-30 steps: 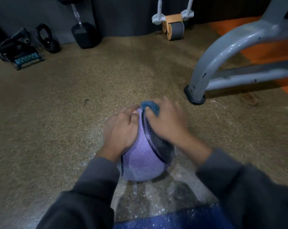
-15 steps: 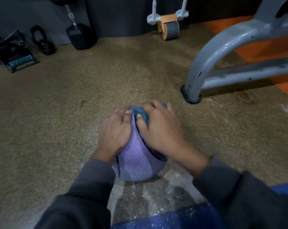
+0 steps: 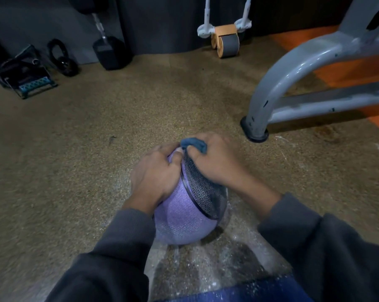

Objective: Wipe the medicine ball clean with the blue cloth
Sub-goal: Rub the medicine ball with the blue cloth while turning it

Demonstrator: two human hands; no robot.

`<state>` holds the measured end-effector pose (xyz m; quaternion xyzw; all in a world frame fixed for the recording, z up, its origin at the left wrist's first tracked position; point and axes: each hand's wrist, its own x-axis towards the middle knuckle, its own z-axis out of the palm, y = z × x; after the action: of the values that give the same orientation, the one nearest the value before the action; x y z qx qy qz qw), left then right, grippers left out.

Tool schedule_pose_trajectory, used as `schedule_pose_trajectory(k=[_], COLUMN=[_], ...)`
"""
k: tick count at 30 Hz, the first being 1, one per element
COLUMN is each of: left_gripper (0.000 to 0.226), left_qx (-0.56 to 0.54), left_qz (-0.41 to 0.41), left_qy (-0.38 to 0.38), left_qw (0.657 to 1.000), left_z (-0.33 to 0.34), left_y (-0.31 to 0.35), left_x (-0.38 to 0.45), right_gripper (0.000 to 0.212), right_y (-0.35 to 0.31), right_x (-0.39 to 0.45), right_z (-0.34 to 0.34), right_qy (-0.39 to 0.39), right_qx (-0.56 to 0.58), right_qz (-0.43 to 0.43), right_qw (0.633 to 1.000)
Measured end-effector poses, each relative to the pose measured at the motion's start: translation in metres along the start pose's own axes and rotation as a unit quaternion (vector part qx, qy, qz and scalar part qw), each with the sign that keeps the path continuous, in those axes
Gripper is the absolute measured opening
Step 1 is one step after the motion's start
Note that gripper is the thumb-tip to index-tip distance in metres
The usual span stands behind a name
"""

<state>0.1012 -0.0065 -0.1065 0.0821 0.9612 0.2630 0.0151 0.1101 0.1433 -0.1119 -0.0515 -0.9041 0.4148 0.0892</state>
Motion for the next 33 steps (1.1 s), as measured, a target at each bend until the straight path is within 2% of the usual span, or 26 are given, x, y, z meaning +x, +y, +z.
schedule_pose_trajectory(k=[2, 5, 8, 11, 13, 16, 18, 20, 22, 24, 27, 30, 31, 33], left_gripper=[0.042, 0.044, 0.05, 0.041, 0.039, 0.04, 0.04, 0.041, 0.049, 0.054, 0.056, 0.051, 0.054, 0.059], left_qx=[0.003, 0.058, 0.078, 0.045, 0.02, 0.017, 0.016, 0.013, 0.015, 0.023, 0.035, 0.019, 0.018, 0.021], left_qz=[0.007, 0.017, 0.039, 0.036, 0.019, 0.014, 0.018, 0.024, 0.034, 0.03, 0.024, 0.027, 0.032, 0.05], left_qy=[-0.009, -0.045, -0.03, -0.011, -0.003, 0.005, 0.008, 0.005, 0.007, 0.006, 0.011, 0.008, 0.01, 0.023], left_qw=[1.0, 0.997, 0.996, 0.998, 1.0, 1.0, 1.0, 1.0, 0.999, 0.999, 0.999, 0.999, 0.999, 0.998], left_z=[-0.001, 0.0, 0.002, 0.001, -0.001, -0.005, -0.007, -0.006, -0.004, -0.001, -0.001, -0.002, -0.002, -0.001], left_y=[0.003, 0.015, 0.017, 0.01, 0.007, 0.004, 0.001, -0.002, -0.003, 0.0, 0.003, 0.0, -0.001, -0.002], left_x=[0.005, 0.009, 0.006, 0.004, 0.002, 0.0, -0.001, 0.0, 0.0, 0.0, -0.001, -0.002, -0.004, -0.008], right_gripper=[0.03, 0.023, 0.03, 0.026, 0.029, 0.034, 0.033, 0.027, 0.024, 0.025, 0.033, 0.029, 0.029, 0.027], right_y=[0.007, 0.022, 0.025, 0.019, 0.008, -0.017, -0.024, -0.019, -0.01, -0.003, -0.014, -0.034, -0.035, -0.026], right_x=[0.015, 0.033, 0.032, 0.035, 0.028, 0.002, -0.006, 0.009, 0.029, 0.037, 0.009, -0.032, -0.035, -0.019], right_z=[-0.004, -0.011, -0.009, -0.01, -0.007, -0.001, -0.001, -0.006, -0.009, -0.01, -0.013, -0.012, -0.012, -0.013], right_qy=[-0.027, -0.061, -0.067, -0.077, -0.055, -0.001, 0.002, -0.034, -0.087, -0.098, -0.055, 0.0, 0.005, -0.013], right_qx=[0.052, 0.05, 0.041, 0.041, -0.015, -0.105, -0.091, -0.041, -0.045, -0.056, -0.086, -0.102, -0.098, -0.063], right_qz=[0.05, 0.121, 0.11, 0.12, 0.092, -0.025, -0.051, 0.021, 0.097, 0.117, 0.045, -0.081, -0.085, -0.014], right_qw=[0.997, 0.99, 0.991, 0.989, 0.994, 0.994, 0.995, 0.998, 0.99, 0.987, 0.994, 0.991, 0.991, 0.998])
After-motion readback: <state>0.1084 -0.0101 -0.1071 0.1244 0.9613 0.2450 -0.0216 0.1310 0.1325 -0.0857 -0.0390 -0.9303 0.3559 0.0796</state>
